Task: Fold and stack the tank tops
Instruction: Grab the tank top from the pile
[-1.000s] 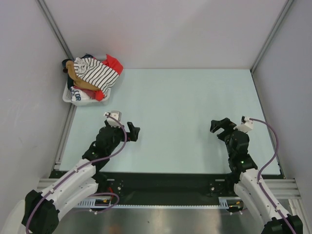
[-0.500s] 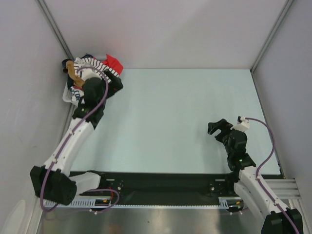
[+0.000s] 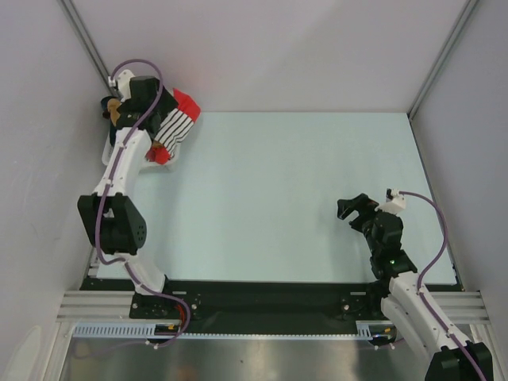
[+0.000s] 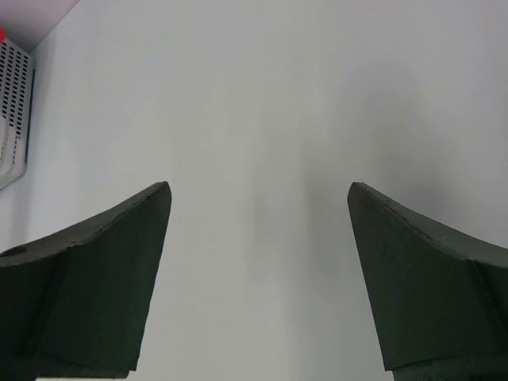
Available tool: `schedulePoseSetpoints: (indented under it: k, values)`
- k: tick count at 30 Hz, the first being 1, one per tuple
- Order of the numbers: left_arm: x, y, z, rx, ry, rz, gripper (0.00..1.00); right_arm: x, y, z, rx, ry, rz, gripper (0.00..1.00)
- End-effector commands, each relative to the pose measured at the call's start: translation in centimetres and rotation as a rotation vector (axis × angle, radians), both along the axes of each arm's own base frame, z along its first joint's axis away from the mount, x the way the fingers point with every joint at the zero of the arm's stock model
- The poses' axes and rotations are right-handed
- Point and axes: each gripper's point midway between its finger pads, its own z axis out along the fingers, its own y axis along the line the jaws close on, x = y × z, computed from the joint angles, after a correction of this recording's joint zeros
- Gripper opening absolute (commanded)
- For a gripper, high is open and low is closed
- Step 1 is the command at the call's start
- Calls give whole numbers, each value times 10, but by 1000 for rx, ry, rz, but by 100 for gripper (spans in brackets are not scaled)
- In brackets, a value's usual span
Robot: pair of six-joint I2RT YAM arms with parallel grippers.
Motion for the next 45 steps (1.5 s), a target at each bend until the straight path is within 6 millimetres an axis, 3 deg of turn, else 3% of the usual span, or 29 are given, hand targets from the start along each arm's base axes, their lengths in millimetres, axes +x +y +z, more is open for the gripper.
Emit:
schedulePoseSetpoints:
  k: [1, 8, 11, 12, 15, 16, 18, 19, 20, 23, 24, 25, 27, 29, 30, 31, 32, 33, 34, 35, 36, 37, 38, 39, 40, 41, 45]
  values:
    - [7, 17, -3, 15, 53, 43, 100, 5, 6, 21, 15, -61, 27, 98]
    - [27, 28, -31, 56, 126, 89, 100, 5, 6, 22, 20, -60, 27, 98]
    - [32, 28, -45, 62, 164, 83, 92, 5, 7, 22, 20, -59, 29, 98]
    - [32, 38, -47, 63, 170, 96, 89, 5, 6, 21, 19, -58, 26, 98]
    - [32, 46, -52, 70, 182, 91, 68, 5, 6, 21, 19, -58, 24, 98]
    - [31, 45, -53, 72, 188, 81, 53, 5, 6, 21, 19, -58, 26, 98]
    - [31, 47, -48, 65, 181, 59, 34, 5, 6, 21, 20, -58, 23, 98]
    - [30, 47, -47, 64, 179, 52, 11, 5, 7, 21, 22, -57, 27, 98]
    - [27, 51, -43, 65, 175, 60, 0, 5, 7, 20, 23, -56, 28, 98]
    - [18, 52, -15, 70, 119, 75, 1, 5, 7, 19, 25, -52, 29, 98]
    - [12, 53, 8, 70, 66, 79, 0, 5, 8, 20, 25, -52, 32, 98]
    - [8, 51, 16, 63, 45, 73, 0, 6, 8, 19, 22, -51, 31, 98]
    - [-4, 42, 57, 39, -66, 46, 0, 6, 8, 20, 23, -52, 33, 98]
    - [-16, 29, 70, 19, -114, 4, 0, 6, 8, 20, 21, -53, 33, 98]
    - [-30, 25, 105, 21, -209, -3, 0, 6, 8, 20, 22, -54, 33, 98]
    - [-39, 20, 108, 24, -225, -13, 0, 6, 8, 19, 22, -53, 35, 98]
    - [-60, 11, 139, 31, -303, -38, 0, 6, 8, 19, 20, -53, 35, 98]
    - [-67, 10, 146, 36, -337, -45, 0, 6, 9, 20, 21, -56, 36, 98]
    - [-77, -5, 158, 32, -376, -83, 0, 6, 8, 20, 20, -54, 35, 98]
    - [-102, -13, 185, 36, -450, -105, 0, 6, 8, 20, 19, -53, 35, 98]
    - [-115, -19, 202, 37, -511, -117, 0, 6, 8, 20, 20, -54, 35, 98]
    - [-125, -30, 202, 34, -532, -148, 0, 6, 9, 19, 19, -53, 37, 98]
    - [-154, -33, 227, 37, -617, -161, 0, 6, 9, 20, 19, -54, 37, 98]
    - [-167, -37, 243, 40, -686, -172, 0, 6, 9, 20, 18, -56, 39, 98]
    - [-177, -41, 246, 45, -710, -184, 0, 6, 9, 19, 19, -53, 40, 98]
    - [-199, -46, 264, 31, -773, -205, 0, 6, 9, 19, 18, -51, 42, 98]
    - [-242, -72, 301, -29, -890, -372, 0, 6, 9, 19, 16, -53, 41, 98]
